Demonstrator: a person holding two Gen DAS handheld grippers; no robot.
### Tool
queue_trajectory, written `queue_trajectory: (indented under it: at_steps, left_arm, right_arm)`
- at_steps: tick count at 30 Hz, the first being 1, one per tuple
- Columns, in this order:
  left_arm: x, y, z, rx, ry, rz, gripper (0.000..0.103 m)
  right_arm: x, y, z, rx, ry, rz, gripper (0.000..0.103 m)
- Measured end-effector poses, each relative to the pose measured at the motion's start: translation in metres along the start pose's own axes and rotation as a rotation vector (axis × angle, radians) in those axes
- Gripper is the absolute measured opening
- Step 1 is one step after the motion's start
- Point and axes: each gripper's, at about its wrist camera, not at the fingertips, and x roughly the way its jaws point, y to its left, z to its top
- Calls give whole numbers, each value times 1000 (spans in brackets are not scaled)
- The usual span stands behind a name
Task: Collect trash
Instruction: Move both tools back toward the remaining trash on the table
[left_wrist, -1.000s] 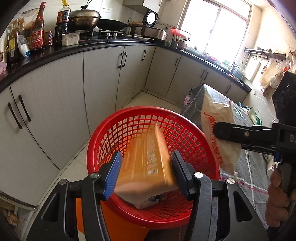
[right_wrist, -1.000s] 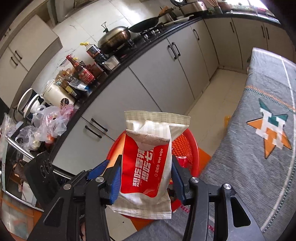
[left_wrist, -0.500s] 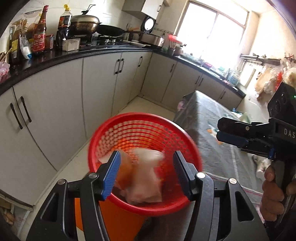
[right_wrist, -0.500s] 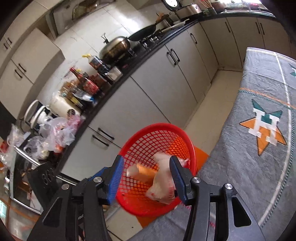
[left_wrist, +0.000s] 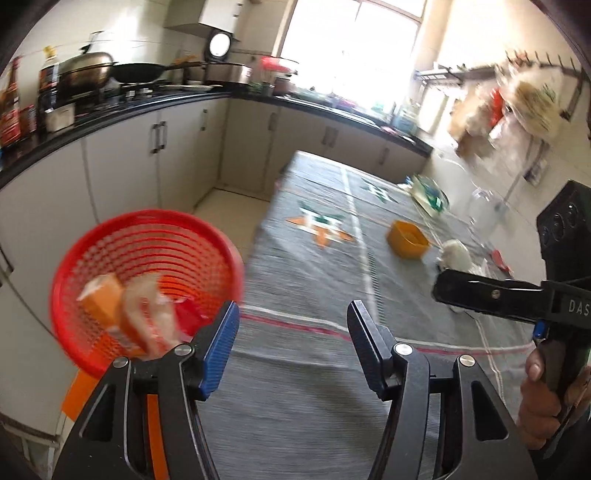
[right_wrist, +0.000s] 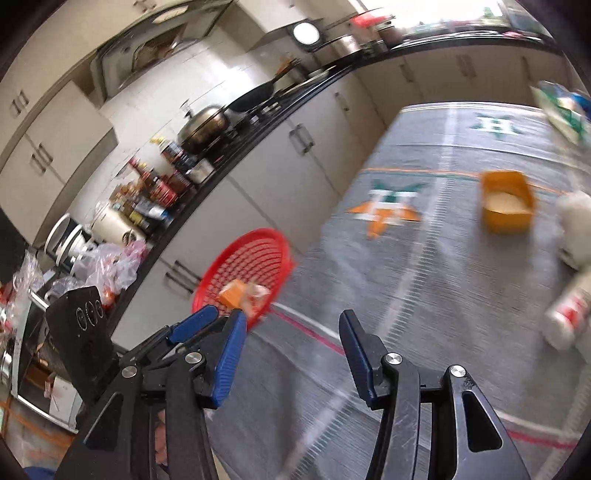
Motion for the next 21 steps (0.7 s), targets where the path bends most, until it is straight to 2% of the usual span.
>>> queue_trajectory:
  at_steps: [8,13,16,21]
  left_arm:
    - [24,-72,-5,94,53,-58,60]
    - [34,-109,-11,156,82,-82,60]
    - [39,-125,-16,183,95,-91,60]
    - [44,-136,-22,212,117,-95,60]
  right_arm:
    - [-85,-76,-19,125,-117,-103,57]
    - [-129,-125,-22,229,-180,-227,59]
    - [-133,-153,-15,304,-159,-325,59]
    - [-112,-178,3,365,-118,-375,59]
